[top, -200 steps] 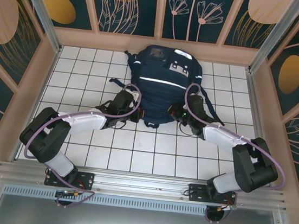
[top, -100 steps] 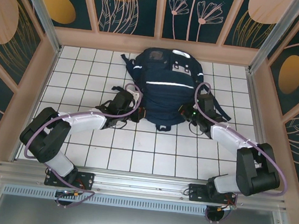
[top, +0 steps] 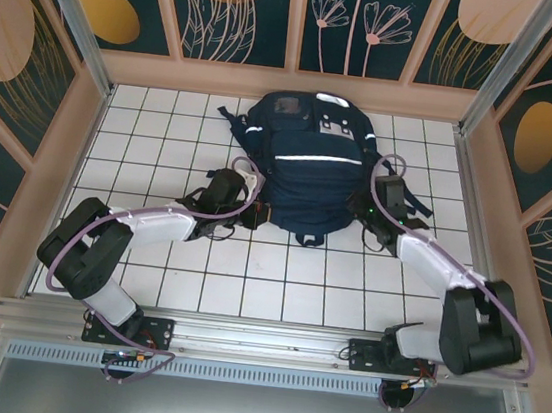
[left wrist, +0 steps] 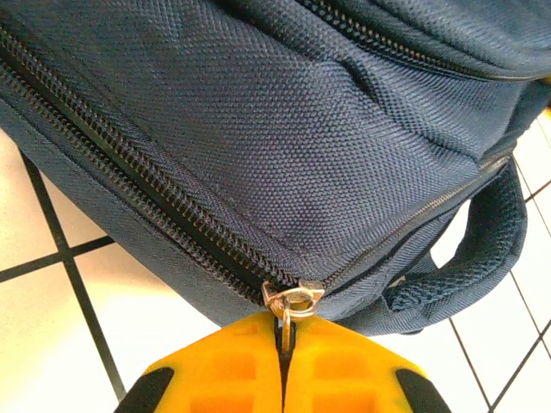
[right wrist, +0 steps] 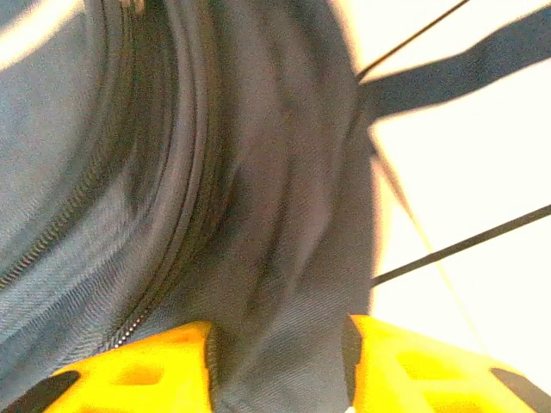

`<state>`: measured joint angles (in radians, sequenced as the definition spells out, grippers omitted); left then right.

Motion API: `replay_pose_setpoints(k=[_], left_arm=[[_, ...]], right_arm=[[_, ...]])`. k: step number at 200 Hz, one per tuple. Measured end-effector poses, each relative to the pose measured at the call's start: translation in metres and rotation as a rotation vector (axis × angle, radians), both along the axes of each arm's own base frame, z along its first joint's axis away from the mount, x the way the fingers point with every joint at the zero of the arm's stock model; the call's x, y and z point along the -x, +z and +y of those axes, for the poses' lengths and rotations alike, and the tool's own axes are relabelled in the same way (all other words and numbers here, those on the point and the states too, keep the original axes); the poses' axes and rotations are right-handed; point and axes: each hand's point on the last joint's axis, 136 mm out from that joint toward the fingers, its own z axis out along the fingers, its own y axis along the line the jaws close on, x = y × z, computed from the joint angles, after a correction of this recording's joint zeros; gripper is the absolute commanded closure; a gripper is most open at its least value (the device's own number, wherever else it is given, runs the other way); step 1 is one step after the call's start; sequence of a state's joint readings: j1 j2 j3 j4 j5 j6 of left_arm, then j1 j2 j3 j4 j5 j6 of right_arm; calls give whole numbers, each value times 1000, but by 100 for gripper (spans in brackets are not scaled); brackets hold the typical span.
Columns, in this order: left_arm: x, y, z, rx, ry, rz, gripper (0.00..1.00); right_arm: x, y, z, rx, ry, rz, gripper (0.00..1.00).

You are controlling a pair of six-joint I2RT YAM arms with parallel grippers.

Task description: Pack books, pencil case, and school supplies into a backpack

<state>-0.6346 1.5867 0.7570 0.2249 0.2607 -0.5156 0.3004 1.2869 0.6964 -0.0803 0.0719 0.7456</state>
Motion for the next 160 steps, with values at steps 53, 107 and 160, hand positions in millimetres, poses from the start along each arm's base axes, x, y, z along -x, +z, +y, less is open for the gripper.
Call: replay_pose_setpoints(k=[53, 107, 160], left_arm=[[1, -12, 10, -29, 39, 18, 100], [11, -13, 0, -39, 24, 7, 100], [27, -19, -17, -46, -20, 15, 100]], right_arm=[[-53, 48, -81, 69, -272, -91, 44], [-143, -21, -66, 11, -110, 108, 50], [-174, -30, -2, -67, 168, 115, 52]])
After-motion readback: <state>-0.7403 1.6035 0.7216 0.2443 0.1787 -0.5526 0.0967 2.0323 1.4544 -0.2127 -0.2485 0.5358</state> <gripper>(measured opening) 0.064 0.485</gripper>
